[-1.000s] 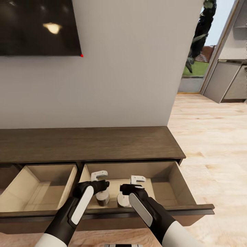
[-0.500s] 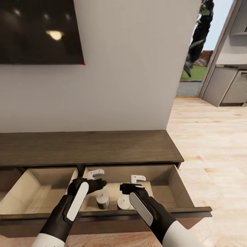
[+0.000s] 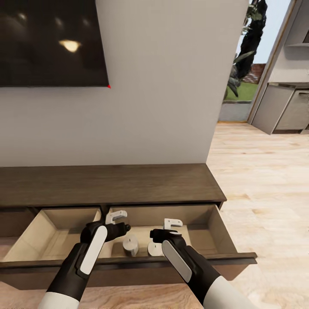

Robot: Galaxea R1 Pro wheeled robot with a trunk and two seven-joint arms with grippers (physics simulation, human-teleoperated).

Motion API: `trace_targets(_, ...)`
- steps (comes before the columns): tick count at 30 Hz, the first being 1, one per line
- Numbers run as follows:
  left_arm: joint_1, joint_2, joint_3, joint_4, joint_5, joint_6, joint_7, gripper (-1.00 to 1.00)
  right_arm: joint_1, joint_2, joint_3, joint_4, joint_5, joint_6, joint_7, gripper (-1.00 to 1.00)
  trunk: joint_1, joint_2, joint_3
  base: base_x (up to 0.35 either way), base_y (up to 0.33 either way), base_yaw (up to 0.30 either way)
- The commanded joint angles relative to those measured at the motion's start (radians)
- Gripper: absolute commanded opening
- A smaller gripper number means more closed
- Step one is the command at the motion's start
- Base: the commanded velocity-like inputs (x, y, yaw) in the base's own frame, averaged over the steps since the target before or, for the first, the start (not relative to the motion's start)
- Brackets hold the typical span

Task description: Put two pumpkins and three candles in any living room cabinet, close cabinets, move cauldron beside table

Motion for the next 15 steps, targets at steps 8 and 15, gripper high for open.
trace_targets(8, -0.001, 0.001, 0.001, -0.002, 0.01, 0.002, 0.01, 1.0, -0.001, -0.001, 0.002, -0.003, -0.009, -0.003, -0.003, 1.0, -0.031, 0.056, 0.024, -0.106, 0.029, 0.0)
trace_targets(15, -0.001, 0.002, 0.001, -0.002, 0.01, 0.002, 0.01, 1.0, -0.001, -0.001, 0.001, -0.003, -0.009, -0.005, -0.002, 1.0, -0.058, 0.105, 0.046, -0.011, 0.003, 0.0)
